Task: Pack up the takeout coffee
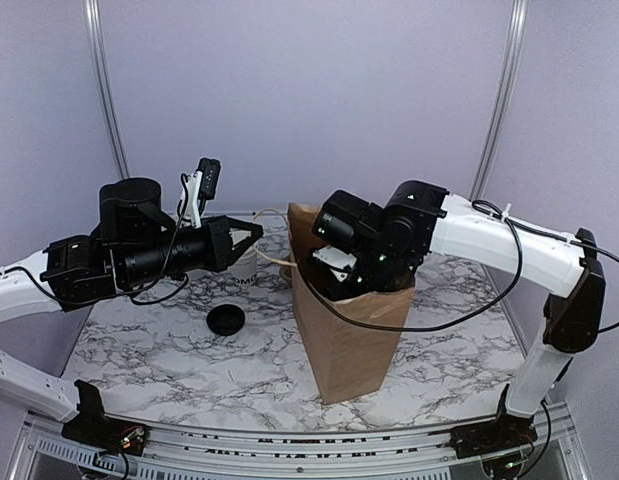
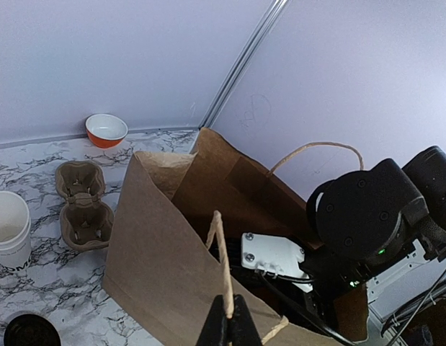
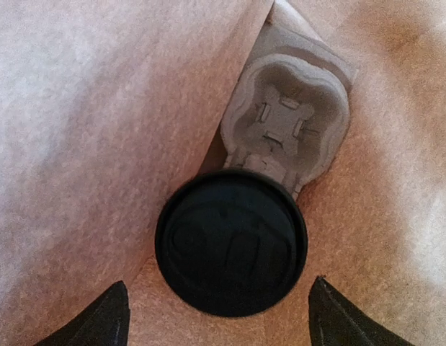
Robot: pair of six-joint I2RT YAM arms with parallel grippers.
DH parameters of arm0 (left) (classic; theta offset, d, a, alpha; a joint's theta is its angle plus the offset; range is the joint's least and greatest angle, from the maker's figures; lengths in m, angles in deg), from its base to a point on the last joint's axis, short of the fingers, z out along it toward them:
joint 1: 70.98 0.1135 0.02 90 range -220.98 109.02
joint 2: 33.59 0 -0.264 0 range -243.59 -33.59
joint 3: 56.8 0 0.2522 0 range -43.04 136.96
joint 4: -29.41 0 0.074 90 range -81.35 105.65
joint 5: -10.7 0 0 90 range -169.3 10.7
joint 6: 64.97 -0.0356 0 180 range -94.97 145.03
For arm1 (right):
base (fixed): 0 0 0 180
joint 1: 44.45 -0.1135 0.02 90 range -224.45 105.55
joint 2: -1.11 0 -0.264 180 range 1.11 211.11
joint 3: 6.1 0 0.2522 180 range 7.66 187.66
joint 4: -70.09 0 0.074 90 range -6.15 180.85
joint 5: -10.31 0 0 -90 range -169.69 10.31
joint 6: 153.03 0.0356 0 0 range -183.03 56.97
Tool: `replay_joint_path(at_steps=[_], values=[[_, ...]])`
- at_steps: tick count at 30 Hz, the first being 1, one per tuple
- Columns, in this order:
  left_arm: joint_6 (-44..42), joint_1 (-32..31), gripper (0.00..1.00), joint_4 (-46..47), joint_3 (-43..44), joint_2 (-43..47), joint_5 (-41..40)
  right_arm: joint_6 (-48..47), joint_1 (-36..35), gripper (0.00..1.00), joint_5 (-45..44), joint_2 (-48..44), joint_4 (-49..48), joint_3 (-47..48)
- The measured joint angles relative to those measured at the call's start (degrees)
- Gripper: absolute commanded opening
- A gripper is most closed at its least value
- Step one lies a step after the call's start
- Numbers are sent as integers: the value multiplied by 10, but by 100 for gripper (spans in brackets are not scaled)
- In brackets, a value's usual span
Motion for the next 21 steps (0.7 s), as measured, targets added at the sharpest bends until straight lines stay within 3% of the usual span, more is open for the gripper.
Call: replay_joint_path(at_steps=[21], values=[[0, 0, 0, 0, 0, 0, 6, 0, -1, 87, -11, 16, 48, 101]])
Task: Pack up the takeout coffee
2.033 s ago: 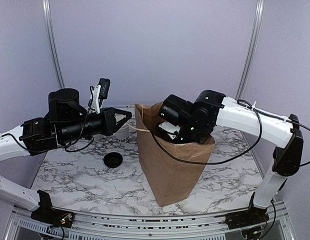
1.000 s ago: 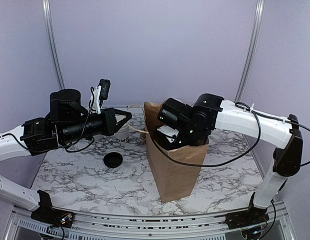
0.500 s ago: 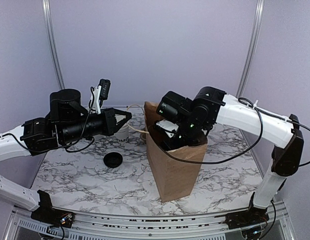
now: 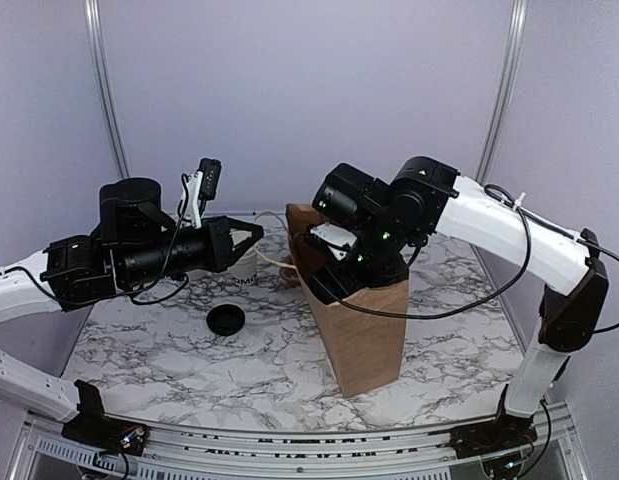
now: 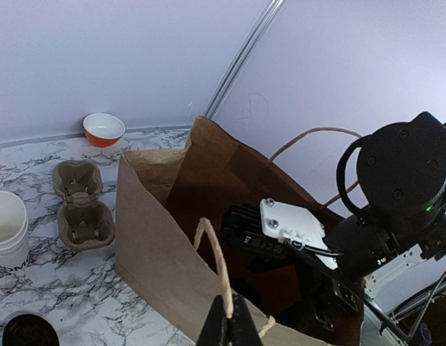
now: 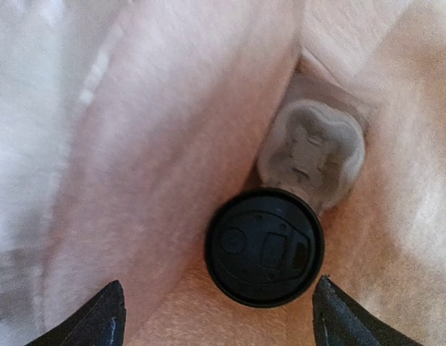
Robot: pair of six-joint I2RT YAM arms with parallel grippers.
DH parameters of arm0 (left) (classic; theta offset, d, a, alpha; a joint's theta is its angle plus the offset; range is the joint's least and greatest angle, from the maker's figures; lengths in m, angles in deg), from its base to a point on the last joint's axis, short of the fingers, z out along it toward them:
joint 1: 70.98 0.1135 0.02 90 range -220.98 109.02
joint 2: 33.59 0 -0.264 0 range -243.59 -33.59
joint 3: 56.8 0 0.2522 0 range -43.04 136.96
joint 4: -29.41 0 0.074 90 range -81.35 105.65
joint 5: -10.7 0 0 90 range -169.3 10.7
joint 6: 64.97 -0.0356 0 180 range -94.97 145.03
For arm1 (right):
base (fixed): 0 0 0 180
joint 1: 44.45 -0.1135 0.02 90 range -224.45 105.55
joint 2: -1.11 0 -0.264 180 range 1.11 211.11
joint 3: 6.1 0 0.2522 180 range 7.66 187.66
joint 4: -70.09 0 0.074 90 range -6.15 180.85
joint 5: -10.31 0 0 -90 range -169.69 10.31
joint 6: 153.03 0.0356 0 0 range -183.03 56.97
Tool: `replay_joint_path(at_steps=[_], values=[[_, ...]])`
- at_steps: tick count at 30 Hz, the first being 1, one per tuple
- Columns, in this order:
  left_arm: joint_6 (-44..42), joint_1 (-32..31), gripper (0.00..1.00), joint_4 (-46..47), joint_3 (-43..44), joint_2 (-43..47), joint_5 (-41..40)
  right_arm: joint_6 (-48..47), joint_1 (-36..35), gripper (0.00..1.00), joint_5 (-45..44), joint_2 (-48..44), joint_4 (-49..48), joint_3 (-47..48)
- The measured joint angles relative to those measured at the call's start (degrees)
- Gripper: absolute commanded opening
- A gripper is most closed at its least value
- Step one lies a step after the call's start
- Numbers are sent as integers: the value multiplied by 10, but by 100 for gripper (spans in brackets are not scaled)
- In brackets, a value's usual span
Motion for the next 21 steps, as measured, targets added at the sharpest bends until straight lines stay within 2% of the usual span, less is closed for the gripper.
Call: replay_joint_path(at_steps=[12, 21], values=[[-2, 0, 0, 0, 0, -2, 15, 0, 0, 87, -12, 2, 0, 23], [-12, 0, 0, 2, 25, -26, 70, 0, 0, 88, -31, 2, -32, 26]])
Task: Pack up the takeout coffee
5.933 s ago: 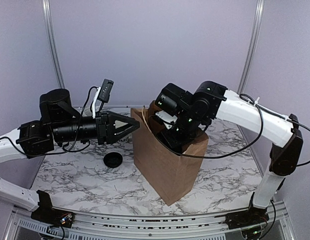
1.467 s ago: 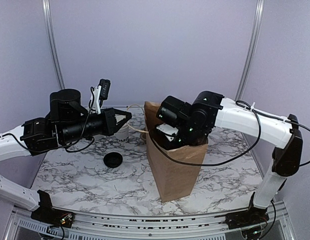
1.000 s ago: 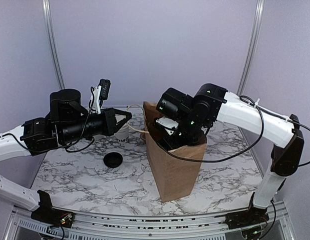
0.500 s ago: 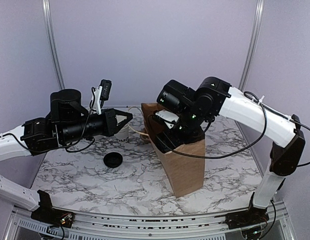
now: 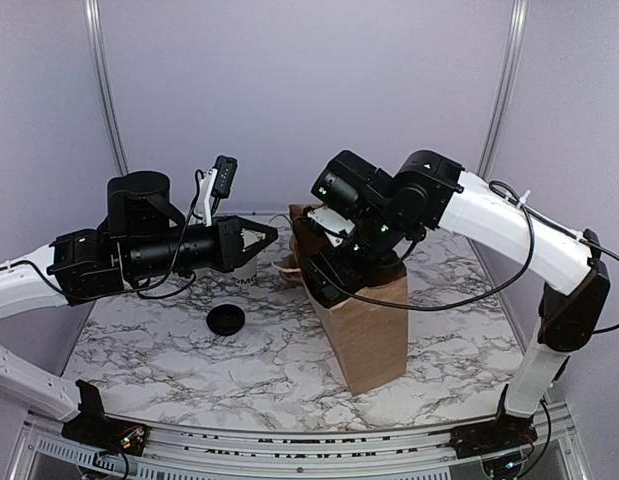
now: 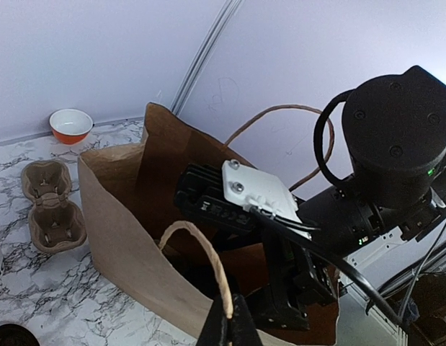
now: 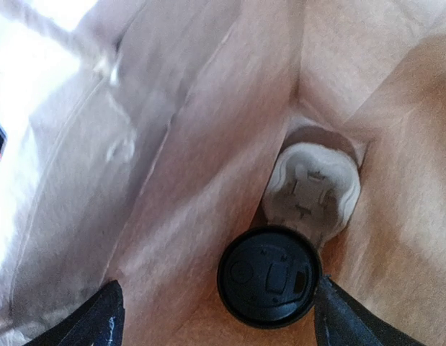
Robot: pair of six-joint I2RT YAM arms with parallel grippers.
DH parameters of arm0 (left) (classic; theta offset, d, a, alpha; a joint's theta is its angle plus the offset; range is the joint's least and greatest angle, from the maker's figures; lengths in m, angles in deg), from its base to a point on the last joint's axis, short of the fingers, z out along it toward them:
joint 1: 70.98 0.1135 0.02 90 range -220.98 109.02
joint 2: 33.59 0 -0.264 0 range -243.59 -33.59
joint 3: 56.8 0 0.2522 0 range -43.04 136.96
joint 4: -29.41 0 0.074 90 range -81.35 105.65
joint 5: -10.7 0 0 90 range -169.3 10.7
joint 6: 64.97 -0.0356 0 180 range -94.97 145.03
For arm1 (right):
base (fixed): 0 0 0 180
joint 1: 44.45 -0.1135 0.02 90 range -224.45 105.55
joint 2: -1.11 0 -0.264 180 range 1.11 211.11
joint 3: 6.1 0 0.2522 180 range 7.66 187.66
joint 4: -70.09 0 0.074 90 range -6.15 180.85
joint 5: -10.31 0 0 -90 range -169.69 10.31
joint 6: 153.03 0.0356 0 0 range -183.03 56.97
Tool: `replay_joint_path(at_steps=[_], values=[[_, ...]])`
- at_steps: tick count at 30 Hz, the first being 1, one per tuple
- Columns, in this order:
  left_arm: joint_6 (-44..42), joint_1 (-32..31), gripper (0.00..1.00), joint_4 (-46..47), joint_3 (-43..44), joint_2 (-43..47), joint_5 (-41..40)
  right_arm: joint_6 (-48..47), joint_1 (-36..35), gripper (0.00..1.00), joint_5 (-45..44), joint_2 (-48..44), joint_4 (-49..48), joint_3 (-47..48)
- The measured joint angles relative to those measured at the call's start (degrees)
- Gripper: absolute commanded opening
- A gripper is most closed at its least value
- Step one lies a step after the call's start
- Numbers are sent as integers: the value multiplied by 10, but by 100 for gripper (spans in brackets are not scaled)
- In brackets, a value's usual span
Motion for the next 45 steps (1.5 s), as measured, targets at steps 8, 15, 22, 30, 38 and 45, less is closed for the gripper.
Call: replay_joint_path(at_steps=[8, 15, 22, 30, 38, 45], values=[[0, 0, 0, 0, 7, -6, 21, 0, 0, 88, -26, -1, -30, 0], [0, 0, 0, 1, 22, -15, 24, 0, 1, 88, -46, -17, -54, 0], [1, 0, 0, 0, 24, -23, 24, -2, 3, 88, -55, -54, -98, -9], [4, 0, 4, 1, 40, -38, 25, -11, 11, 89, -56, -63, -155, -11], [7, 0, 12, 0, 44, -42, 24, -23, 17, 90, -55, -74, -216, -11], [6, 0, 16, -1, 80, -59, 25, -50, 30, 92, -57, -106, -287, -11]])
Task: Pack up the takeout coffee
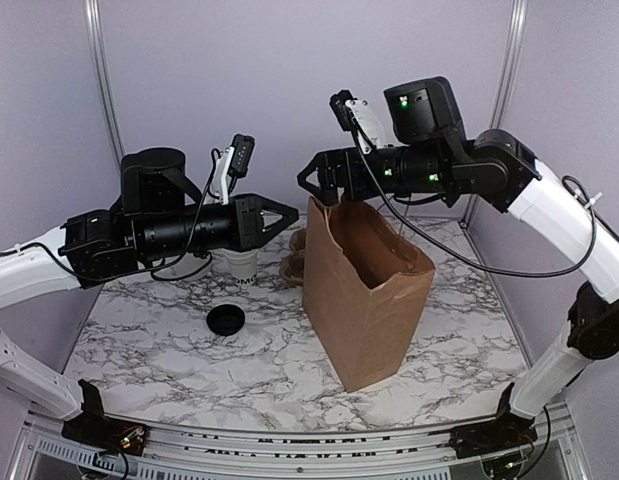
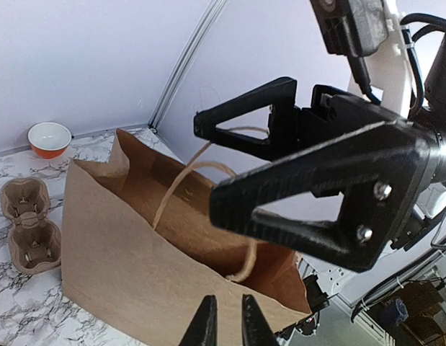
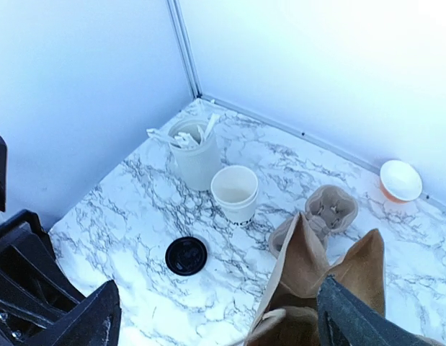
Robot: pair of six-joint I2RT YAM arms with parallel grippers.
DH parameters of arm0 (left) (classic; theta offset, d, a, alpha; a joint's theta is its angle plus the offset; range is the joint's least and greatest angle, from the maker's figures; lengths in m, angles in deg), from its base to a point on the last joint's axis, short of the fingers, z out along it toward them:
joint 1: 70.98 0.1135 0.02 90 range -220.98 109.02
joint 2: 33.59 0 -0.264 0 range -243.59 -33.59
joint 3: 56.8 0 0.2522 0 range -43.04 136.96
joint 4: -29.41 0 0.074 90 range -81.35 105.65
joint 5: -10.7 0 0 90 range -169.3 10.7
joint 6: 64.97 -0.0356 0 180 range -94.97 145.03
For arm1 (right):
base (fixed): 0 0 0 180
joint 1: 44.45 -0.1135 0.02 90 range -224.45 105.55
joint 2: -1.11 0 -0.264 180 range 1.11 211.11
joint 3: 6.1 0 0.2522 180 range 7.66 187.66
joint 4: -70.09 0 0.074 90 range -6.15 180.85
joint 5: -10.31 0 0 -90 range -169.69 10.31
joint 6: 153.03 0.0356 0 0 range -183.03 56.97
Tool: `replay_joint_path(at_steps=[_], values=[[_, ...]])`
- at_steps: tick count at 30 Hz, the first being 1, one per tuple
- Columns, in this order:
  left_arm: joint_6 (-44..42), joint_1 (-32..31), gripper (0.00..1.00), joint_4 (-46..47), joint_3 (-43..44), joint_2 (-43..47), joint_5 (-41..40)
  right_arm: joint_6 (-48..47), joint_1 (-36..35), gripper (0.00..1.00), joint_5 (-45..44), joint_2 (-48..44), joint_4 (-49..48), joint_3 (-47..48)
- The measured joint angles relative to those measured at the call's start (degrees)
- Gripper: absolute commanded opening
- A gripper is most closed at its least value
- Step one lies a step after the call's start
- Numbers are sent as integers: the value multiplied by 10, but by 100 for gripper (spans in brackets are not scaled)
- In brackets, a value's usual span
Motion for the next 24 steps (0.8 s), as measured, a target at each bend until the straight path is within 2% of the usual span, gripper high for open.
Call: replay_joint_path(at_steps=[9, 16, 21, 24], values=[[-10, 0, 27, -23, 39, -6, -14, -38, 33, 97, -5, -44, -72, -5], [-23, 5, 36, -63, 45, 9, -68, -61, 46, 100, -21, -78, -100, -42], [-16, 49, 43, -109, 45, 28, -108, -71, 57, 100, -30, -112, -113, -76], [-7, 91, 51, -141, 45, 38, -133, -75, 72, 100, -28, -130, -125, -91]])
